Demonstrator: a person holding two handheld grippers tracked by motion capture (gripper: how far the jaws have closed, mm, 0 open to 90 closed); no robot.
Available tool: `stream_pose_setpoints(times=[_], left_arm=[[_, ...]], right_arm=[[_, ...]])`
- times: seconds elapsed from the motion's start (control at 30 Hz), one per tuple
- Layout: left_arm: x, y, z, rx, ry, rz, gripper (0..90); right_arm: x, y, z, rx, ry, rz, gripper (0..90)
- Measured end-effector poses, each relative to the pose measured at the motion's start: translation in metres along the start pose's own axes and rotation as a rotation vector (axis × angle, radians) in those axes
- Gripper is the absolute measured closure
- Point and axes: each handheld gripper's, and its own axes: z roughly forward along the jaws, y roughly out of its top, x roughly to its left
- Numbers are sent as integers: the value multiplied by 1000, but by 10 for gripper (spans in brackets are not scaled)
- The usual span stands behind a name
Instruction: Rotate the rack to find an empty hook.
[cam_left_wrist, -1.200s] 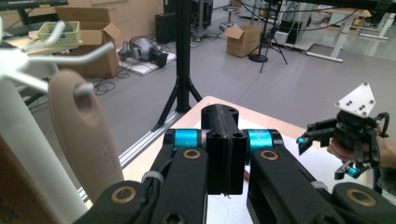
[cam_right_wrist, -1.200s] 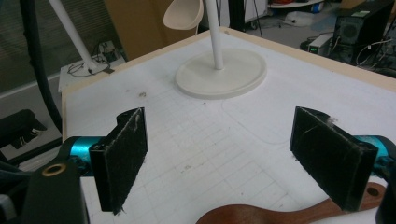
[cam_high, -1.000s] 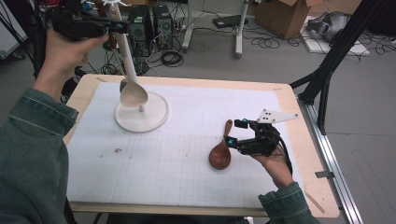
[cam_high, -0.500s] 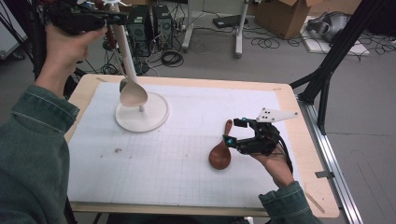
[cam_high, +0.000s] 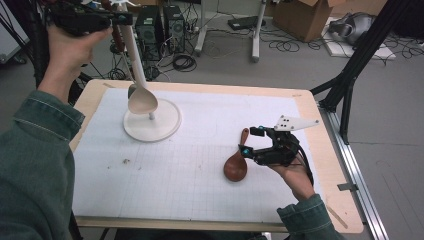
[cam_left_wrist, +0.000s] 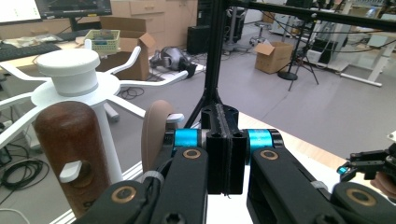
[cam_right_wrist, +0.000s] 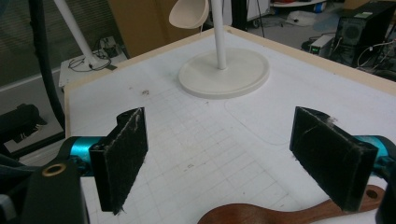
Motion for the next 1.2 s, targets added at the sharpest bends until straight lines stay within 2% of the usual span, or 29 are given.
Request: stream_pose_setpoints(times=[0.33,0.63,0.7,0.83,1.0,1.2], left_arm=[[4,0,-9,-12,43,-9,896],[2,1,-10,-14,35,-8,896],[-2,0,-8,-19,9,-6,896],[-9,-1,-1,-17,-15,-6,896],[-13,-2,6,-28,-16,-7,896],[-15,-3,13,-53,18,-19,896]], right_arm=[[1,1,2,0,4,-6,185],[2,2,3,2,9,-11,185],[2,2,2,0,10,-6,185],[2,1,2,-3,6,-9,185],[2,0,2,-10,4,-12,185],[0,-2,-3,-16,1,-2,185]])
